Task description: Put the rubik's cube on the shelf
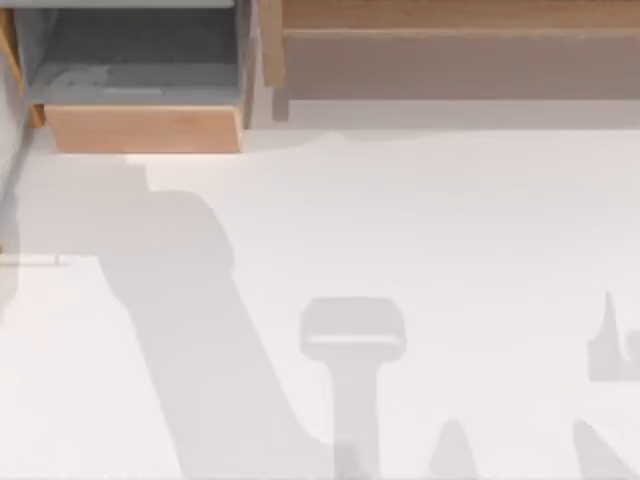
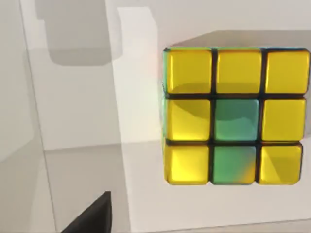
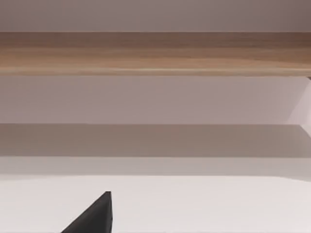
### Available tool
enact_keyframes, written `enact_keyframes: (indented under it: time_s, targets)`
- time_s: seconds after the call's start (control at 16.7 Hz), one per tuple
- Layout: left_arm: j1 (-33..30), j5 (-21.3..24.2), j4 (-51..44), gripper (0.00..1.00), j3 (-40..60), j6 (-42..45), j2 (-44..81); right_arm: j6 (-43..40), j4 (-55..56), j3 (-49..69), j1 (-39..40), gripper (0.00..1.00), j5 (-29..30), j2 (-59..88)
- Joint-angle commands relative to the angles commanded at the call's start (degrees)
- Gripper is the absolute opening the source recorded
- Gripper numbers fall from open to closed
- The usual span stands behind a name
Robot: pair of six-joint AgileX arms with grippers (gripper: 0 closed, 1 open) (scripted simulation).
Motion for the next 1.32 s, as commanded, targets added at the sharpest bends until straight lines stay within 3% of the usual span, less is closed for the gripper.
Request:
enact_keyframes:
  time_s: [0.48,0.96,1.32]
  targets:
    - [0.81,0.07,-6.87,1.0,2.82,0.87,-4.13,0.0,0.0,0.0,0.0,1.0,0.0,0.0]
    - [-1.14,-0.16,9.57,1.0,-4.79,-1.06,5.03,0.0,0.0,0.0,0.0,1.0,0.0,0.0]
    - [-1.46,-0.2,10.83,1.0,-4.97,-1.28,5.7,0.0,0.0,0.0,0.0,1.0,0.0,0.0]
